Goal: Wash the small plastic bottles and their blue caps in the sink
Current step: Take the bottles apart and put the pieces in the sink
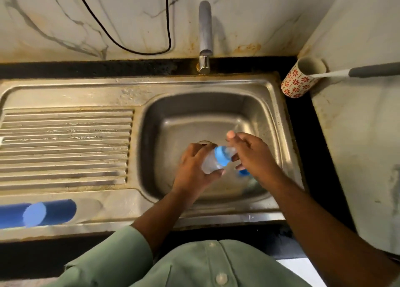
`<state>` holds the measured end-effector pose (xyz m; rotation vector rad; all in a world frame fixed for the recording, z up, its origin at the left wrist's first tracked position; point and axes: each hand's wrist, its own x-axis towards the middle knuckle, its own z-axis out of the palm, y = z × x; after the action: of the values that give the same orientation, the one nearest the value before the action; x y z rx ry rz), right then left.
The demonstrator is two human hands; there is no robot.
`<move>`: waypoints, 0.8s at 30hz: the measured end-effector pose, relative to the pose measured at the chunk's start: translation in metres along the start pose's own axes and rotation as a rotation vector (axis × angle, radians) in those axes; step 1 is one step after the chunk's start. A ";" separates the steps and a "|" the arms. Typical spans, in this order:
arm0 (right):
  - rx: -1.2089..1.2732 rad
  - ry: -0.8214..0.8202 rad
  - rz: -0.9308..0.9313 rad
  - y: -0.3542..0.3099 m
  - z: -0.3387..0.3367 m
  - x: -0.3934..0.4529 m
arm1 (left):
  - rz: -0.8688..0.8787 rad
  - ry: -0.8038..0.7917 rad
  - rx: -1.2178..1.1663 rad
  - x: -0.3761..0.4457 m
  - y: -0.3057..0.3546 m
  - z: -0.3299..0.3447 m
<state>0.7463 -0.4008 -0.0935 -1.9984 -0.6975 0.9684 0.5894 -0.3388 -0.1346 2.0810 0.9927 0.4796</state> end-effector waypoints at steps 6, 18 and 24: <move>-0.339 0.170 0.034 -0.025 0.023 -0.016 | 0.050 0.059 -0.013 -0.022 0.015 -0.015; -0.261 0.266 -0.176 -0.022 0.015 -0.038 | -0.391 -0.279 -0.480 -0.012 0.061 -0.059; -0.217 0.178 -0.310 -0.022 0.006 -0.036 | -0.787 -0.405 -0.959 -0.030 0.074 -0.050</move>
<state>0.7182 -0.4133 -0.0635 -2.0508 -1.0104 0.5432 0.5766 -0.3678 -0.0463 0.7915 0.9653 0.0619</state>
